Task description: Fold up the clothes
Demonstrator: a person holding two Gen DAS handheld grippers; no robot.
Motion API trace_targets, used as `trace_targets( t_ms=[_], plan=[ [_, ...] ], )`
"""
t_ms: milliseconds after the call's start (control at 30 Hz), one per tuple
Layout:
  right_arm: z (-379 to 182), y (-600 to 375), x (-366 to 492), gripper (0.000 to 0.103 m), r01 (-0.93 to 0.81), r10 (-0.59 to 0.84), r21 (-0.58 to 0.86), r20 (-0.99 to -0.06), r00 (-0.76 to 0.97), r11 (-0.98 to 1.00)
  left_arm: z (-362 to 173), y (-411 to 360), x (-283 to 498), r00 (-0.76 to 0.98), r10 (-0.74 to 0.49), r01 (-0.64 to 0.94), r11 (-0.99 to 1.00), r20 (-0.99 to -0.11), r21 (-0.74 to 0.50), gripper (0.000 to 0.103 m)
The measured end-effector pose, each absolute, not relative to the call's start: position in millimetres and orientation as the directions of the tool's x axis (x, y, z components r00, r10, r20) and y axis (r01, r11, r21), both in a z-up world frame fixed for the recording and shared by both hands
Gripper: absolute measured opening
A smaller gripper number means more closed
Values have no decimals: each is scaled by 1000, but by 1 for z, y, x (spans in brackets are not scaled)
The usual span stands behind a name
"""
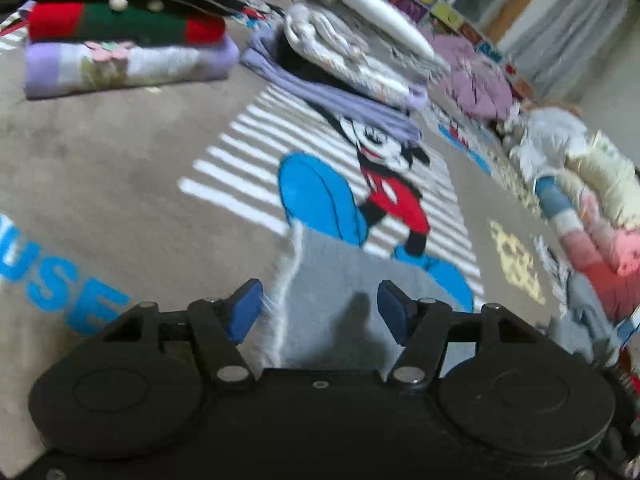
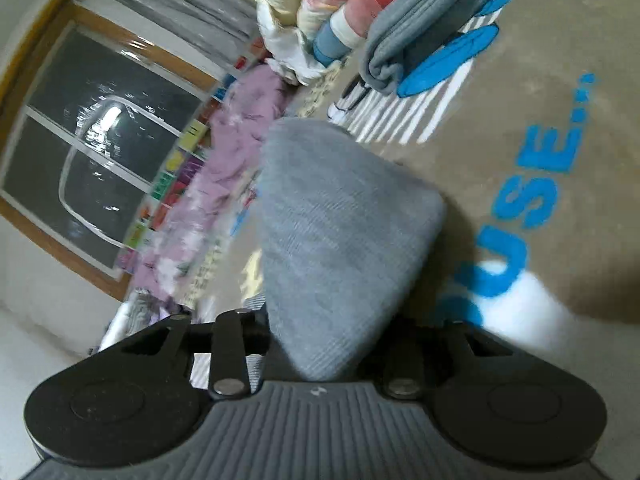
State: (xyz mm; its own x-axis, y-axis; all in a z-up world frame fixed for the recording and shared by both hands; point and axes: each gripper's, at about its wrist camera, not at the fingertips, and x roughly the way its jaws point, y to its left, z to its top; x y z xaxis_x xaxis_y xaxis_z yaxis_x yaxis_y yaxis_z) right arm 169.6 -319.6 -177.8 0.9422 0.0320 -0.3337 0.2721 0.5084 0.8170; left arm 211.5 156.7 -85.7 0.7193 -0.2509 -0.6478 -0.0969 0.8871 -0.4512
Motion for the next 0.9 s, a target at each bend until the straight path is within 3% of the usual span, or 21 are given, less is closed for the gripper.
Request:
trace_targets(
  t_ms=[33, 100, 133, 167, 200, 233, 300, 733, 833, 900],
  plan=[
    [-175, -320, 172, 60, 257, 46, 814, -327, 944, 521, -87, 154, 212, 717, -247, -95, 892, -652, -443, 60],
    [-172, -320, 179, 72, 227, 83, 816, -317, 945, 531, -88, 152, 215, 719, -239, -94, 897, -652, -432, 53],
    [-172, -321, 184, 76, 218, 98, 817, -316, 944, 533, -88, 150, 217, 721, -234, -93, 900, -653, -426, 37],
    [-171, -320, 188, 76, 211, 113, 813, -319, 941, 543, -88, 149, 219, 721, -234, -88, 903, -652, -421, 10],
    [-170, -319, 193, 71, 209, 122, 801, -330, 936, 561, -89, 147, 222, 722, -240, -79, 904, -649, -421, 4],
    [-172, -318, 196, 54, 212, 128, 797, -339, 932, 566, -90, 147, 224, 728, -241, -72, 904, -642, -421, 4],
    [-178, -319, 200, 32, 220, 139, 808, -346, 928, 547, -87, 146, 227, 748, -248, -50, 904, -616, -425, 3],
    [-139, -316, 213, 25, 127, 57, 829, -188, 980, 545, -32, 165, 243, 897, -302, 108, 857, -322, -504, 2],
    [-128, -313, 221, 25, 119, 11, 826, -149, 989, 551, -31, 174, 252, 902, -296, 103, 854, -314, -510, 2],
    [-132, -309, 228, 25, 154, -17, 815, -175, 984, 558, -43, 178, 258, 885, -281, 59, 858, -371, -511, 2]
  ],
)
